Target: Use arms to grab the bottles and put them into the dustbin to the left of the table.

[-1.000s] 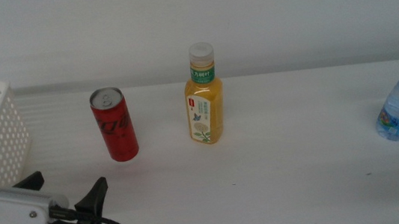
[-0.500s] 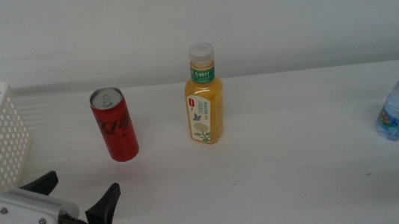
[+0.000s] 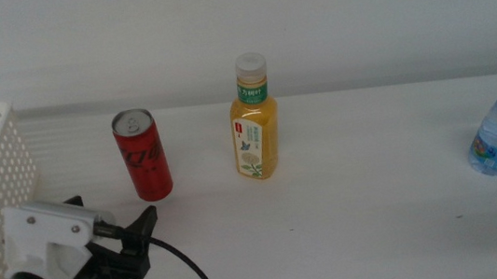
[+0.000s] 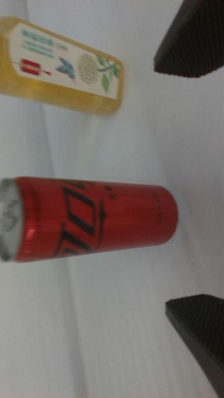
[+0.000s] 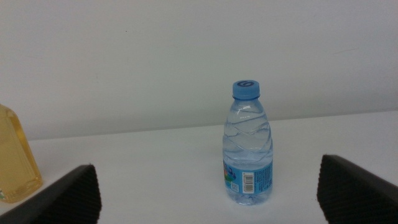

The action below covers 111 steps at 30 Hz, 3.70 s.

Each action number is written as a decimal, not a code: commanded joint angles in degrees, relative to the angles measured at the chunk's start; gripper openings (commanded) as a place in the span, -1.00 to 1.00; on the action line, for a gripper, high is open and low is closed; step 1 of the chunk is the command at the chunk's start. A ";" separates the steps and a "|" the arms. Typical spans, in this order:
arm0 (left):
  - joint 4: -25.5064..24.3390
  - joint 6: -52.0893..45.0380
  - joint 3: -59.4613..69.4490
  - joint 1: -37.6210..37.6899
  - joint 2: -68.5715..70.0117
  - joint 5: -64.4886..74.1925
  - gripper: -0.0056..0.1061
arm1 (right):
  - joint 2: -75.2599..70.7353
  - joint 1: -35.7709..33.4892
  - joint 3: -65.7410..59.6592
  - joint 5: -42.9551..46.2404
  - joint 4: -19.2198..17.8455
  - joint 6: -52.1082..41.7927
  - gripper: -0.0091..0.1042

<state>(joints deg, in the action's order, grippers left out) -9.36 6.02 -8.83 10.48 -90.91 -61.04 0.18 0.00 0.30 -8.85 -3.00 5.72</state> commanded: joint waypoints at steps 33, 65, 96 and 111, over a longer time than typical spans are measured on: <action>2.36 1.94 -18.76 0.40 -19.18 0.19 0.78 | -2.23 -0.06 -2.52 0.58 -0.69 -0.15 0.81; 1.31 3.04 -30.27 0.40 -29.70 -1.14 0.78 | -2.23 -0.06 -2.52 0.58 -0.69 -0.15 0.81; 5.07 -2.96 -12.09 0.40 2.46 19.91 -0.93 | -2.23 -0.06 -2.52 0.58 -0.69 -0.15 0.81; 5.30 -2.96 -12.09 0.40 27.13 51.27 -0.93 | -2.23 -0.06 -2.52 0.58 -0.69 -0.15 0.81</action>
<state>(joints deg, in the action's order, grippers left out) -4.47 2.93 -20.88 10.60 -65.55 -10.53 0.18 0.00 0.30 -8.85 -3.00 5.72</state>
